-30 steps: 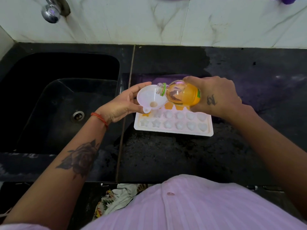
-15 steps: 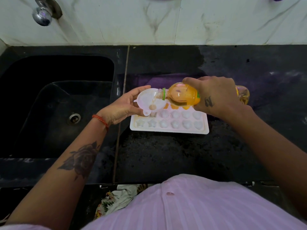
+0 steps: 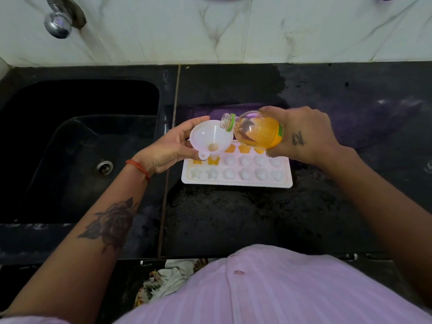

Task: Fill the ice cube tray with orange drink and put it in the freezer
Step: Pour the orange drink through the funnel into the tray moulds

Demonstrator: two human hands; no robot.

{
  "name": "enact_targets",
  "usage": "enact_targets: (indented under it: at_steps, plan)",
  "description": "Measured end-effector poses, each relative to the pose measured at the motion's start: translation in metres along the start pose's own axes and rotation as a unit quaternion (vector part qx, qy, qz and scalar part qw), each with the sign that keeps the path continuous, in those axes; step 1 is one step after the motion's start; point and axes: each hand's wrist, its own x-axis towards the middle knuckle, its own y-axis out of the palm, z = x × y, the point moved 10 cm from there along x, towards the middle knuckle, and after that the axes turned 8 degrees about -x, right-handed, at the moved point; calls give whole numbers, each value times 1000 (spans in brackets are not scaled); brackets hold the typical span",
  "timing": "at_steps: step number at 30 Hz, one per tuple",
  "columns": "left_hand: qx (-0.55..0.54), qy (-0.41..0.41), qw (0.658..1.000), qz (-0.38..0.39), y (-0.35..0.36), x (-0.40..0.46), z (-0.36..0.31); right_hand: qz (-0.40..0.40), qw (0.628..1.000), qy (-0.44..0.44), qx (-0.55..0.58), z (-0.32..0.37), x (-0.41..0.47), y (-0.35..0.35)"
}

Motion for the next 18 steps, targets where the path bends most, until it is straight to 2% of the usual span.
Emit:
enact_targets:
  at_steps: [8, 18]
  plan:
    - [0, 1, 1000, 20, 18, 9, 0, -2, 1000, 8, -5, -12, -9, -2]
    - [13, -2, 999, 37, 30, 19, 7, -30, 996, 11, -82, -26, -14, 2]
